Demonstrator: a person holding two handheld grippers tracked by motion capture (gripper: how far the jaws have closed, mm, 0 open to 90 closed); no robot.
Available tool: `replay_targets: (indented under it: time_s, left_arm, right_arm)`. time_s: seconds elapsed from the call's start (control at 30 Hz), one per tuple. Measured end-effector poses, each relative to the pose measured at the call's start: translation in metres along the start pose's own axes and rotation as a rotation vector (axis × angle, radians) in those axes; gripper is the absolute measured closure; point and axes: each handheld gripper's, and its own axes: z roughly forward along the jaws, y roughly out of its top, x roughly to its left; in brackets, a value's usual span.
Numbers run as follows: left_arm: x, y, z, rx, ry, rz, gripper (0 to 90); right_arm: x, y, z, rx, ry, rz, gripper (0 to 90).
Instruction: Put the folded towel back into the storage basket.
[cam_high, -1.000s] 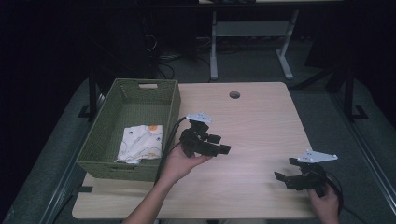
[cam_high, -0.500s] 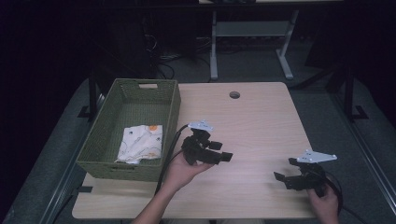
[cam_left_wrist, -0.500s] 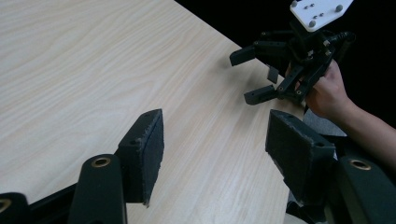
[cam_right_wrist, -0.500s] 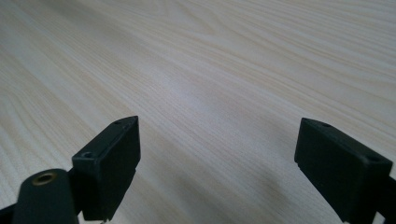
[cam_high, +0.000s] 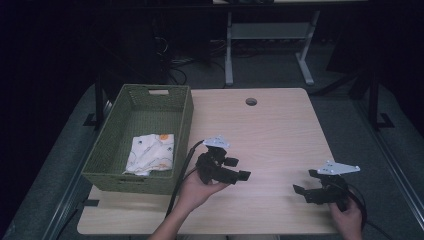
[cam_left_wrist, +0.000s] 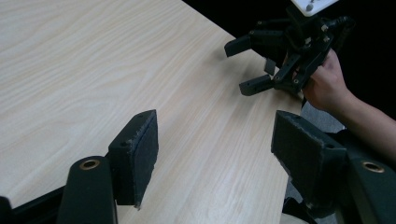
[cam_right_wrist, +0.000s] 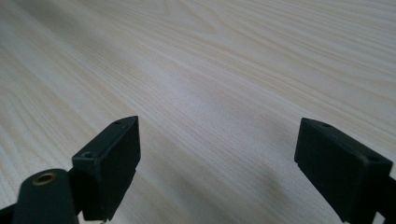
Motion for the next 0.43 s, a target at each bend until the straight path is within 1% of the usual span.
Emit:
replay_targets:
  time_s: [0.1, 0.23, 0.4, 0.43]
  left_arm:
    - [-0.002, -0.004, 0.002, 0.001, -0.005, -0.005, 31.1]
    - [-0.003, -0.008, 0.005, 0.012, -0.003, 0.001, 30.6]
    - [-0.003, -0.013, 0.006, 0.003, -0.013, -0.012, 30.4]
    - [-0.003, -0.015, 0.007, 0.003, -0.012, -0.009, 30.4]
  right_arm:
    - [0.0, 0.0, 0.0, 0.0, -0.001, 0.0, 13.9]
    - [0.0, 0.0, 0.0, -0.001, -0.003, 0.0, 13.9]
    - [0.0, 0.0, 0.0, 0.0, -0.003, -0.003, 14.0]
    - [0.0, 0.0, 0.0, 0.0, -0.003, -0.003, 14.0]
